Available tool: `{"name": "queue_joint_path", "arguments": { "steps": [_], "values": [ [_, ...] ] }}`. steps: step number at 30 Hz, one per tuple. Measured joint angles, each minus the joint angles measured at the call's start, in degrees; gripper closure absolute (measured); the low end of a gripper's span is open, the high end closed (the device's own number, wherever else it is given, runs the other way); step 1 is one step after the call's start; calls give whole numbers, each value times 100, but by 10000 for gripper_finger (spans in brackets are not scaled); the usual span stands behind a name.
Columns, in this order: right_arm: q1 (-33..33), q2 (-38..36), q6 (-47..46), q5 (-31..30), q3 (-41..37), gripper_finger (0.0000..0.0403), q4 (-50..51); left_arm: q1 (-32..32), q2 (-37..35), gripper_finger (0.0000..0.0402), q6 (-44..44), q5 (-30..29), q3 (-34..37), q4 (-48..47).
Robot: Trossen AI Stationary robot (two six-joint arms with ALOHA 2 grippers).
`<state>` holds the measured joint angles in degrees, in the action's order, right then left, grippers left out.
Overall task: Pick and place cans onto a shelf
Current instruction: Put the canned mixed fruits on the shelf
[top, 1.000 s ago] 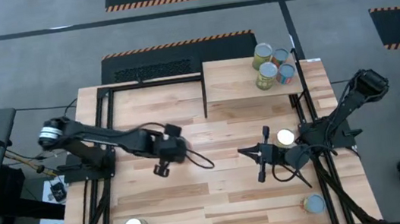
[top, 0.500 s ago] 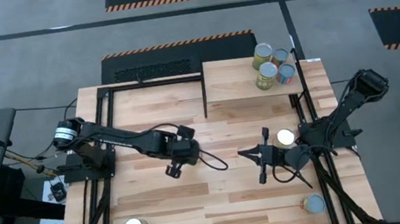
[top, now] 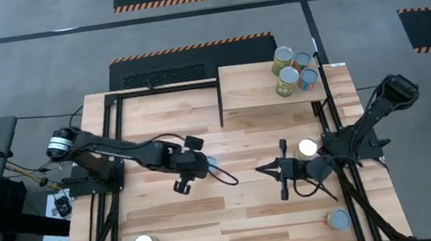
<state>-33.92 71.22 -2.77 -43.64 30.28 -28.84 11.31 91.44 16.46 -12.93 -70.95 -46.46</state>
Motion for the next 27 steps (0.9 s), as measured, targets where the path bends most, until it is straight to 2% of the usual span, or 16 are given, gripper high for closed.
{"name": "queue_joint_path", "arguments": {
  "steps": [6,11,14,17,20,27],
  "values": [
    [464,117,-108,782,171,366,-39,166,-1145,302,-394,68,1378,1816],
    [963,587,-125,1621,695,369,75,214,-2220,301,-691,49,3046,4354],
    [1220,978,-136,1975,1162,364,513,181,-2721,301,-671,47,3949,5724],
    [1424,1371,-190,2148,1687,350,1126,64,-3121,301,-682,52,4587,6658],
    [1563,1787,-192,2194,2271,332,1690,-93,-3455,301,-663,73,4989,7032],
    [1899,2707,-180,2818,3623,282,3163,-445,-3873,301,-738,248,5166,6980]
  ]
}}
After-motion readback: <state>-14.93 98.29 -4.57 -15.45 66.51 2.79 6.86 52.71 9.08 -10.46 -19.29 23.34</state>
